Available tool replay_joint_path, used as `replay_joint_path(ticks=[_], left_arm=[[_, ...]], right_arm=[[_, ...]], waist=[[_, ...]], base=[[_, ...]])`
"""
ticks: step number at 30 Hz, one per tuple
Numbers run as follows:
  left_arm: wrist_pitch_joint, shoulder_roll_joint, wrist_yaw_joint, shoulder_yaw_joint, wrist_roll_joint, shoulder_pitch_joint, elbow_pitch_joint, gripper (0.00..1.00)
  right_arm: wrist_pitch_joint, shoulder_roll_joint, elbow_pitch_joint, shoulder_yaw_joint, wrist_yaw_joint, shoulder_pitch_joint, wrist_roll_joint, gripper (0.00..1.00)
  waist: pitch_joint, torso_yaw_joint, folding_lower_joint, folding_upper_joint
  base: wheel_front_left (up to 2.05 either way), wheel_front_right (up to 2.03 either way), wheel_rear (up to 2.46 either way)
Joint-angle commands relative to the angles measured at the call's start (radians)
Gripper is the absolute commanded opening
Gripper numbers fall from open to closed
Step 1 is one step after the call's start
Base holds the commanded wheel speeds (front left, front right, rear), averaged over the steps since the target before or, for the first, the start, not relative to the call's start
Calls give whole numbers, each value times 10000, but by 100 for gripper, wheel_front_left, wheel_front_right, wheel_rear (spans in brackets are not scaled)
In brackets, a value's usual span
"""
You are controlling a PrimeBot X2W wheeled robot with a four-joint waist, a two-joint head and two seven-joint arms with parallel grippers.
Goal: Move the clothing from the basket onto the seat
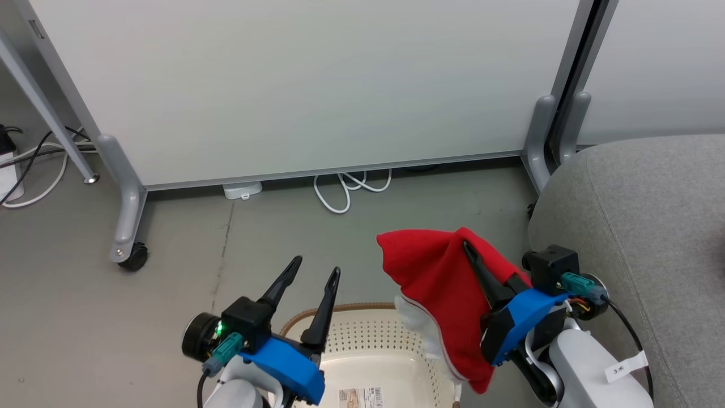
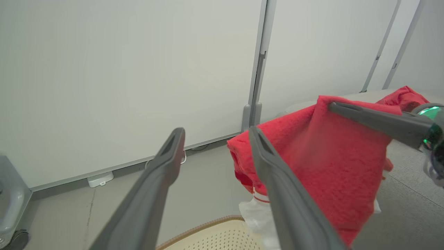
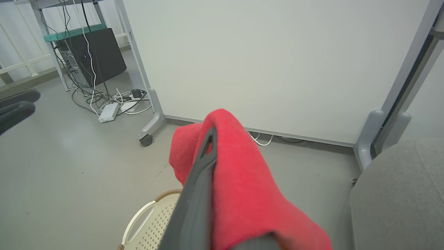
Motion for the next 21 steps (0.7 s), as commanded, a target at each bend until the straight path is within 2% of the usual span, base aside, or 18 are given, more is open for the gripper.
replay_joint_path(ticks=[1, 10, 21], left_arm=[[-26, 2, -40, 121, 61, 166, -56, 100], [-26, -120, -82, 786, 446, 670, -181, 100], [-26, -157, -69, 759, 456, 655, -233, 100]], right_arm=[[28, -17, -68, -34, 1, 151, -80, 0], [116, -19, -238, -233, 3, 287, -155, 0], [205, 34, -405, -325, 1, 358, -213, 0]], waist=[[4, -11, 0, 0], [26, -48, 0, 0], [48, -190, 0, 0]], base=[[0, 0, 0], [0, 0, 0], [0, 0, 0]])
